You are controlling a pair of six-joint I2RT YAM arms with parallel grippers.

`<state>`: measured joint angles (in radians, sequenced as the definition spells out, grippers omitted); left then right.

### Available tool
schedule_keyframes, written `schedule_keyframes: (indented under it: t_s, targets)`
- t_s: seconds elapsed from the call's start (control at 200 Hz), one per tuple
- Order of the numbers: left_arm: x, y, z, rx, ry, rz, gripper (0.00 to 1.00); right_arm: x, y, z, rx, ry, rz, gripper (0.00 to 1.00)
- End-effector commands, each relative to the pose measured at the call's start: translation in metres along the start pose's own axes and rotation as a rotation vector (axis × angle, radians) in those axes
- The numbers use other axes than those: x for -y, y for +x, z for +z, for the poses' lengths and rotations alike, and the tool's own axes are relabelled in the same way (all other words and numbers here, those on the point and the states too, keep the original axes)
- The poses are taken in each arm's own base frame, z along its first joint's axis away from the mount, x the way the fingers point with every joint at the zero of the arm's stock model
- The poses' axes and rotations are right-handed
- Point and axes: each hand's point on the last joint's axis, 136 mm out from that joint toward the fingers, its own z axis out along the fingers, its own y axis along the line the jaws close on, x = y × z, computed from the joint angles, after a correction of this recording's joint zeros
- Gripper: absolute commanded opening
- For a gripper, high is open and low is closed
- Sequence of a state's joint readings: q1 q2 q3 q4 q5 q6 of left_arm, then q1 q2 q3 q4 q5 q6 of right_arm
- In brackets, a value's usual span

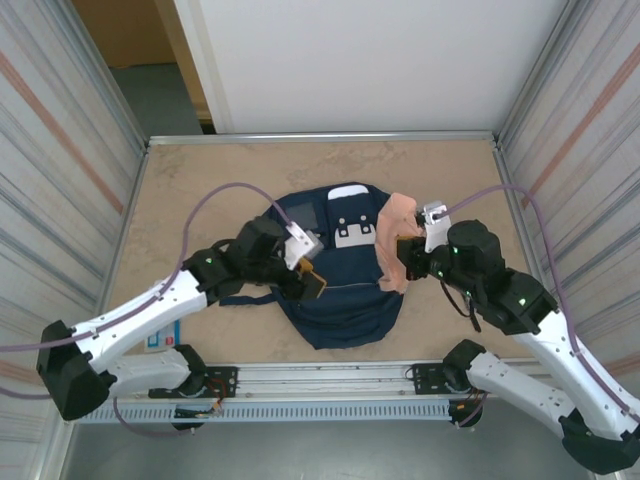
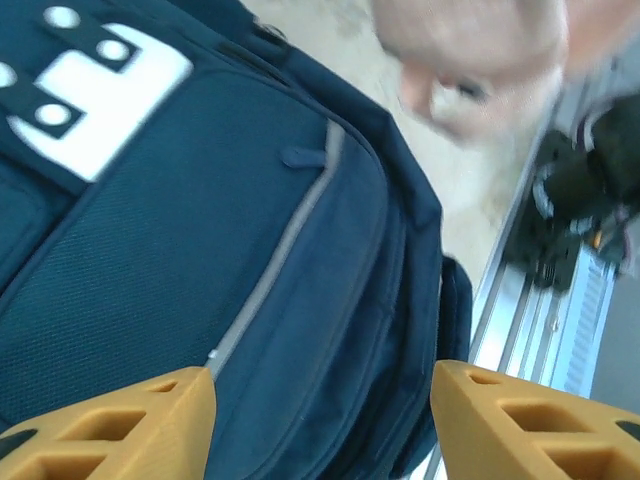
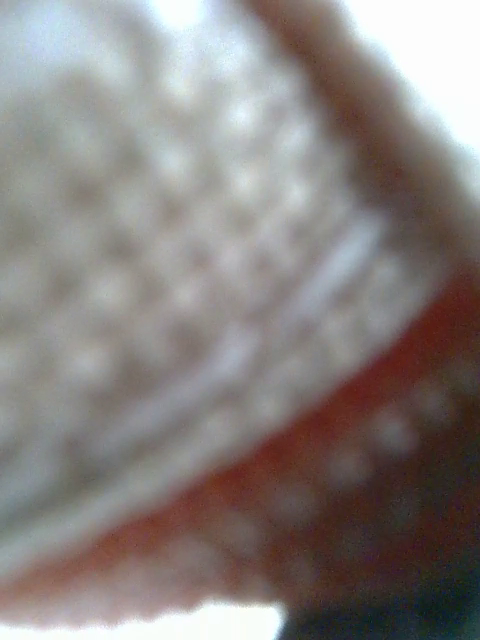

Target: Pack books, pencil case, and school supplies into a backpack

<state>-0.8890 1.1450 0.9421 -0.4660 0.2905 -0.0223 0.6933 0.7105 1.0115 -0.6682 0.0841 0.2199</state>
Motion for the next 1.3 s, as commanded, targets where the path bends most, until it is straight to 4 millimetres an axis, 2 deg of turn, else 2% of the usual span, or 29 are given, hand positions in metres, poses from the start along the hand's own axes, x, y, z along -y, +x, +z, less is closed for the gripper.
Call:
schedule_keyframes:
  t_s: [0.0,0.09,0.19,0.361,0.456,0.511,0.696,0.847,1.007,1.127,1.298]
  targets:
    - [-0.015,0.036,0.007,-0.197,-0.198,0.346,0.64,0.025,-0.013,-0.022,0.041,0.141,-0.189,0.00]
    - [-0.020,0.046,0.021,-0.264,-0.262,0.546,0.66,0.028,-0.018,-0.030,0.070,0.159,-0.197,0.00]
    - [-0.029,0.052,0.038,-0.314,-0.273,0.672,0.66,0.028,-0.021,-0.037,0.096,0.151,-0.179,0.00]
    - [-0.037,0.054,0.063,-0.297,-0.219,0.638,0.63,0.029,-0.017,-0.045,0.113,0.150,-0.149,0.00]
    - [-0.045,0.065,0.080,-0.310,-0.233,0.668,0.64,0.031,-0.014,-0.052,0.119,0.154,-0.137,0.00]
    - [-0.042,0.071,0.086,-0.326,-0.200,0.672,0.66,0.033,-0.013,-0.055,0.134,0.158,-0.133,0.00]
    - [-0.021,0.072,0.093,-0.280,-0.089,0.688,0.76,0.035,-0.010,-0.061,0.133,0.163,-0.132,0.00]
    - [-0.005,0.060,0.077,-0.179,-0.033,0.698,0.78,0.037,-0.006,-0.062,0.128,0.173,-0.138,0.00]
    - [-0.006,0.077,0.076,-0.197,-0.015,0.741,0.80,0.038,-0.002,-0.065,0.130,0.168,-0.124,0.00]
    - [-0.008,0.081,0.091,-0.208,-0.008,0.721,0.80,0.037,0.001,-0.066,0.139,0.157,-0.102,0.00]
    - [-0.025,0.077,0.112,-0.259,-0.082,0.734,0.76,0.036,0.004,-0.056,0.117,0.151,-0.091,0.00]
